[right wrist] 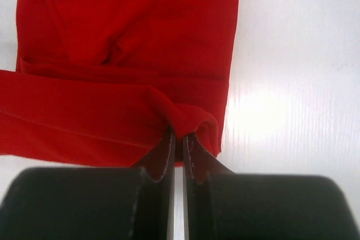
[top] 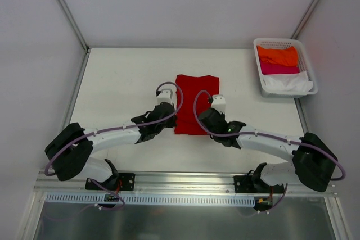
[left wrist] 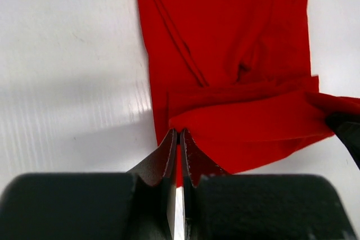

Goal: Fold and stack the t-shirts
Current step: Fold the long partially folded tshirt into a neat square

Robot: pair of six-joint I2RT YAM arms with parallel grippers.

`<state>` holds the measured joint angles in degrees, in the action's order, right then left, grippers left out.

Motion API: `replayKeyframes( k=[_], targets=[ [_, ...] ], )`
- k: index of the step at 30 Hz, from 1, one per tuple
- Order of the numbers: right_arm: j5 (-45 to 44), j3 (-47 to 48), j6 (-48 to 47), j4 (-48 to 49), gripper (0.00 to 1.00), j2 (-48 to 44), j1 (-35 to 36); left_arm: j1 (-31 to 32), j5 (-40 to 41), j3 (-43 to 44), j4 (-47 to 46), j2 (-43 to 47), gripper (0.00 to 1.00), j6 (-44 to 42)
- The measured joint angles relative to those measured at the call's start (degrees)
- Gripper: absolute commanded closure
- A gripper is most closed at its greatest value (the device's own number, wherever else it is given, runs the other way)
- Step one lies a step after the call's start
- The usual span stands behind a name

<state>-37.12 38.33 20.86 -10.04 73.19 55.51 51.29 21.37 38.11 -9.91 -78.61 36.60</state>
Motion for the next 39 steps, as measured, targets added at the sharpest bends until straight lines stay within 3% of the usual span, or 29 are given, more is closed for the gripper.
replayKeyframes(
  k=[8,24,39],
  targets=[
    [2.64,8.39,-7.45,4.15,1.00,8.04,-6.62,-6.47,-0.31,10.60,0.37,-9.68,1.00,-4.87],
    [7.17,22.12,-15.80,5.88,0.99,19.30,-18.23,-12.59,-4.42,34.86,3.32,-27.04,1.00,-13.11],
    [12.13,37.33,-19.06,7.37,0.99,34.99,-25.38,-17.79,-6.56,46.51,6.34,-37.18,1.00,-16.09]
  ],
)
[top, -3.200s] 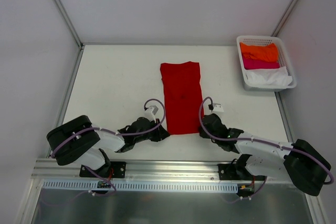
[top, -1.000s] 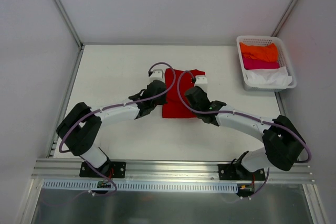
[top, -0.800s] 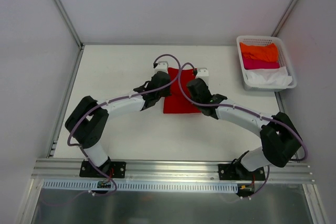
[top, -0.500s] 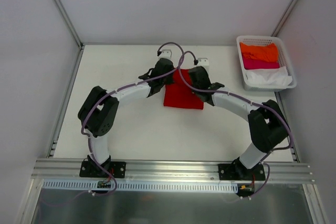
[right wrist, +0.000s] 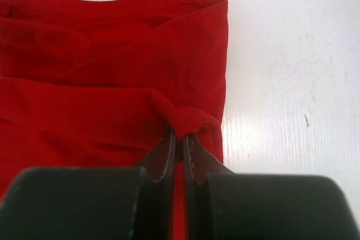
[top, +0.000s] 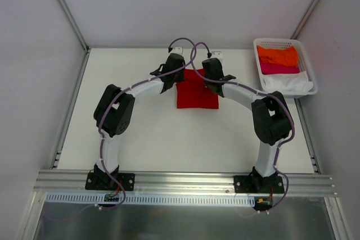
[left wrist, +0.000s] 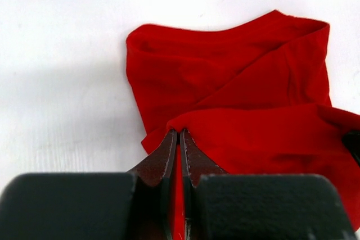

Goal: Fold and stack the t-shirts
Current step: Fold the long partially folded tshirt into a neat square

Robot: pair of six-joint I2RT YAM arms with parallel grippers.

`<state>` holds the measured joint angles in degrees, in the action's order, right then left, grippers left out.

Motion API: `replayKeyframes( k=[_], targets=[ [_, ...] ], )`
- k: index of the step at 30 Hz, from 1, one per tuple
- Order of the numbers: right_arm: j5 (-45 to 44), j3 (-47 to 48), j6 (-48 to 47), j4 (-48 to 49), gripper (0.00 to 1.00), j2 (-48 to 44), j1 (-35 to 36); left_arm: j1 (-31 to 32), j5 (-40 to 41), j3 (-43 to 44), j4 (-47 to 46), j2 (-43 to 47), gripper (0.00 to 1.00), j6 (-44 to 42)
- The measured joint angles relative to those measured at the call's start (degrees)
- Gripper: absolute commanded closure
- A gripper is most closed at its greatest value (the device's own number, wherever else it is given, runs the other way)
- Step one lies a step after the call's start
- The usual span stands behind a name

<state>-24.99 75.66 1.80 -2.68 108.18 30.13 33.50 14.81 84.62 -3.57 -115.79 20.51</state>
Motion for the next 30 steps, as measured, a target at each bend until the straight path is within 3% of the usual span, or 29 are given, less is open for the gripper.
replayKeyframes(
  k=[15,16,17,18,19,22,24,27,30],
  targets=[
    [3.82,16.92,-2.25,-1.18,0.98,13.09,-4.00,-2.14,-0.57,8.70,0.07,-7.04,1.00,-2.05],
    [4.48,18.43,-2.38,-1.14,0.74,14.29,-4.22,-2.47,-0.15,8.79,0.09,-7.28,0.86,-2.03],
    [5.09,19.93,-2.40,-1.18,0.53,15.41,-4.44,-2.54,0.66,8.81,0.13,-7.45,0.33,-2.12],
    [5.62,21.22,-2.45,-1.20,0.40,16.33,-4.57,-2.86,1.36,8.90,0.26,-7.58,0.13,-2.27],
    [6.25,22.62,-2.58,-1.14,0.34,17.29,-4.79,-2.86,2.45,8.94,0.35,-7.69,0.01,-1.88],
    [7.98,23.87,-3.61,0.15,0.33,18.23,-5.25,-3.19,5.33,8.94,0.44,-7.74,0.01,-1.42],
    [9.20,23.80,-4.02,2.36,0.17,18.18,-5.51,-3.23,6.45,8.55,-0.35,-7.56,0.01,-1.42],
    [11.19,22.82,-5.46,4.11,0.17,17.00,-5.68,-3.19,6.78,5.53,-1.64,-5.86,0.01,-1.40],
    [13.18,20.79,-6.23,4.17,0.24,13.55,-5.73,-3.02,6.45,3.06,-1.70,-3.28,0.02,-1.18]
  ],
)
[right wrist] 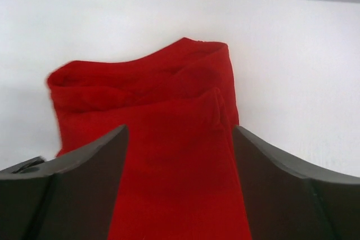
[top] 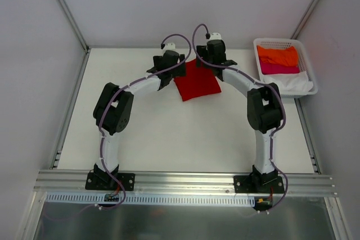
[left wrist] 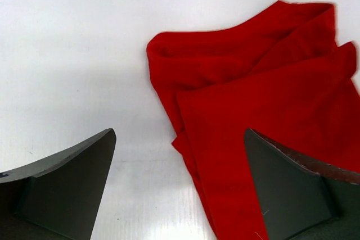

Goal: Fold and stack the t-shirts
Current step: Fold the long partially folded tshirt into a neat square

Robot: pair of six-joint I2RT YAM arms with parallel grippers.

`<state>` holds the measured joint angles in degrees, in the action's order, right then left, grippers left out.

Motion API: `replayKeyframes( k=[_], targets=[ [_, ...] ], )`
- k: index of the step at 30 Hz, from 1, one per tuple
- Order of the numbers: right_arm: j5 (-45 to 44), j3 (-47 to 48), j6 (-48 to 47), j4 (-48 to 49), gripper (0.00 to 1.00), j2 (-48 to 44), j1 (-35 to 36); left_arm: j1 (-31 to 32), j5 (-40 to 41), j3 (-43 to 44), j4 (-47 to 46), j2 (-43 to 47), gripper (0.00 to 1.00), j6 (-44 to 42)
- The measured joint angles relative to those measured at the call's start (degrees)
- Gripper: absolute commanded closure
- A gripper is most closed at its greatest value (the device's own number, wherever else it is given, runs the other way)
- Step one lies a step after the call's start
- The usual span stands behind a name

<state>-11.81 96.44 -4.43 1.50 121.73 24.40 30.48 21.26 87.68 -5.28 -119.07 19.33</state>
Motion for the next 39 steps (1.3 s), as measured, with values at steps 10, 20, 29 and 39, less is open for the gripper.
replayKeyframes(
  k=[10,20,29,39],
  targets=[
    [2.38,-5.77,0.52,1.16,1.00,-9.09,0.00,4.79,-5.07,0.09,-1.68,3.41,1.00,0.90],
    [6.78,-5.88,1.73,-4.42,0.99,-1.20,-0.02,5.14,-11.96,8.17,1.03,-4.61,1.00,2.54],
    [11.56,-7.19,4.11,-9.42,1.00,-0.04,0.04,4.87,-16.20,3.48,3.89,-7.13,1.00,7.37],
    [11.69,-20.41,7.37,-8.07,0.99,-7.56,5.42,9.51,-14.25,-15.41,0.70,3.52,1.00,13.46]
  ],
)
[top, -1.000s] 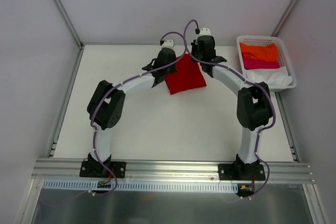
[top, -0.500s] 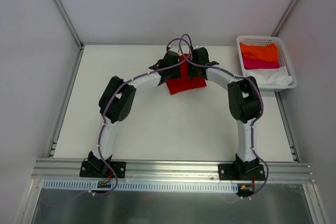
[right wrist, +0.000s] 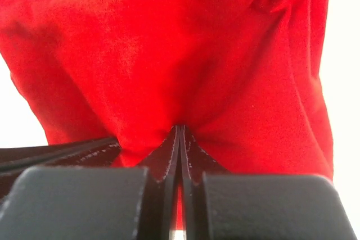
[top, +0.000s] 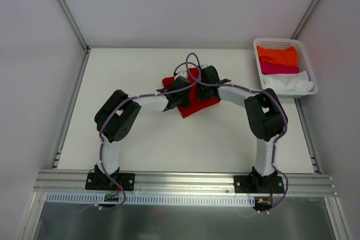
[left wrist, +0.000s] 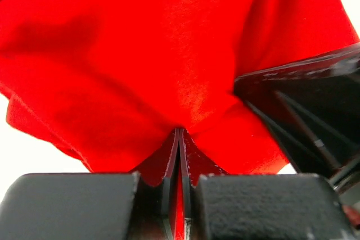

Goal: Fold and stack the t-shirts
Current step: Fold the long partially folded tshirt into a neat square

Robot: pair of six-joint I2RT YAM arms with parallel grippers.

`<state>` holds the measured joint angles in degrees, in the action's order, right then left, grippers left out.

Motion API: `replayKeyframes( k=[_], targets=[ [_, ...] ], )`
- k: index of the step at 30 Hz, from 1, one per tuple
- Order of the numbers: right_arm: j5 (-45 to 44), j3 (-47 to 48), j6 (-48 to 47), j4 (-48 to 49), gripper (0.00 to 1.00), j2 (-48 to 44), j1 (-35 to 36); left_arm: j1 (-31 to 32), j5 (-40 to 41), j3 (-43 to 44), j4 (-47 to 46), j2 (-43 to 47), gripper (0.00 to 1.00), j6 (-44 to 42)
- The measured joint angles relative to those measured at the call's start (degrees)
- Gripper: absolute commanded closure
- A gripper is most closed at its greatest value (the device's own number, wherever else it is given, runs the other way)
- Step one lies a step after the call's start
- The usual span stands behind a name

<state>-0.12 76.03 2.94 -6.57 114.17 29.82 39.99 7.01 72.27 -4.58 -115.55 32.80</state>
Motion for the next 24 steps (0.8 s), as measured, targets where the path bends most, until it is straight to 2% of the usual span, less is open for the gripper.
replayKeyframes(
  k=[10,13,15,16,18,21,22,24],
  targets=[
    [-9.40,-15.37,4.59,1.16,1.00,-11.61,10.62,8.74,7.45,-16.81,-2.75,11.87,1.00,8.22],
    [-12.17,-18.40,5.35,-1.14,0.99,-15.72,14.23,10.38,9.07,-20.79,-1.49,16.24,1.00,9.27],
    [-13.79,-18.40,4.79,-3.69,0.93,-18.75,16.11,11.04,10.40,-22.64,1.79,20.00,1.00,9.42],
    [-14.45,-17.90,4.09,-4.83,0.91,-20.09,16.65,11.06,11.30,-22.93,4.02,22.21,0.93,9.25],
    [-15.69,-14.88,1.68,-7.32,0.91,-23.04,17.64,10.95,13.77,-22.73,6.69,26.69,0.71,7.96],
    [-16.74,-7.98,-2.03,-7.43,0.87,-25.70,17.49,10.80,18.80,-19.78,8.52,32.28,0.55,5.38],
    [-16.74,-5.73,-2.91,-7.39,0.82,-26.10,17.03,10.51,19.87,-18.03,8.66,33.24,0.32,4.28],
    [-16.13,-1.70,-3.80,-8.48,0.69,-26.14,15.72,9.31,20.24,-14.12,8.76,33.55,0.16,2.54]
  ],
)
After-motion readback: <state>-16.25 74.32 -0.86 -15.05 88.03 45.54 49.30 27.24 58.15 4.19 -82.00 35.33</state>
